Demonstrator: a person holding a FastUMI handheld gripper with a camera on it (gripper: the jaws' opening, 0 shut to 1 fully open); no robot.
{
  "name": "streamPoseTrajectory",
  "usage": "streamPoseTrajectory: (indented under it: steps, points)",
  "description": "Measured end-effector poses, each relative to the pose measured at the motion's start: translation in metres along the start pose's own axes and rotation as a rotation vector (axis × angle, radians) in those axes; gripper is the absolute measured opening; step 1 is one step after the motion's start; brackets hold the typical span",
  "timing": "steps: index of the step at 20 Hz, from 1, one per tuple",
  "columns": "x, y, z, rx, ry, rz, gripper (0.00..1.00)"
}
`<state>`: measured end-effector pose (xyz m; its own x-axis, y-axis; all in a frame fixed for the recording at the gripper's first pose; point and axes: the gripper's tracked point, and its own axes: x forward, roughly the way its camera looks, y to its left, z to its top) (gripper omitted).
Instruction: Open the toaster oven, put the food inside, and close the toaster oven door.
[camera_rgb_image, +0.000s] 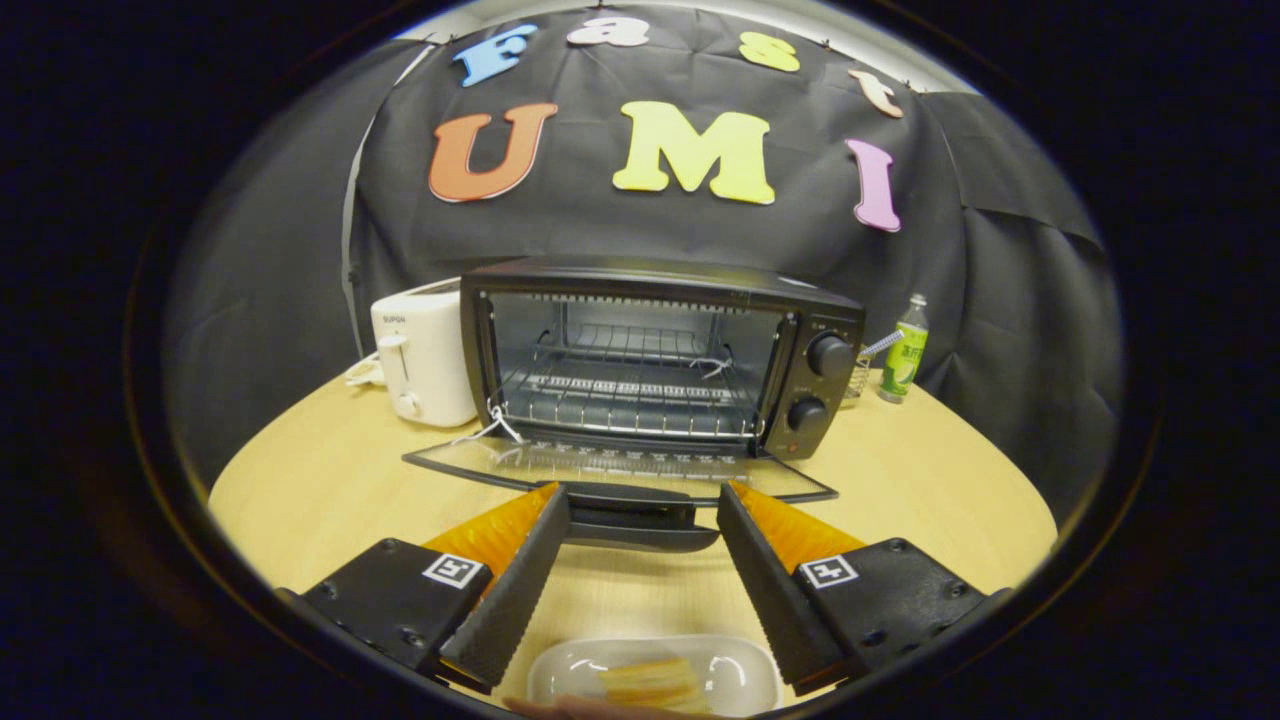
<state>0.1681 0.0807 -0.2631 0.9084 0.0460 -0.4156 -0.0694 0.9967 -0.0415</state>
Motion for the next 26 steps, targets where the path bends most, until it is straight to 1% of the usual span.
streamPoseTrajectory:
  steps: [7,8,11,14,17,18,22,24,26]
  points:
    - [0.001,0.004,-0.043,0.032,0.168,0.014,1.00]
    - [0.006,0.003,-0.035,0.033,0.139,0.011,1.00]
    - [0.005,0.005,-0.039,0.014,0.138,0.009,0.99]
    - [0.000,0.001,-0.047,0.035,0.168,0.005,1.00]
    - [-0.016,0.004,-0.054,0.078,0.196,0.047,1.00]
    - [-0.023,0.000,-0.052,0.077,0.190,0.043,1.00]
    - [-0.056,-0.006,-0.051,0.020,0.145,0.036,1.00]
    - [-0.071,-0.006,-0.056,-0.006,0.131,0.042,1.00]
    - [-0.084,-0.009,-0.064,-0.058,0.114,0.045,1.00]
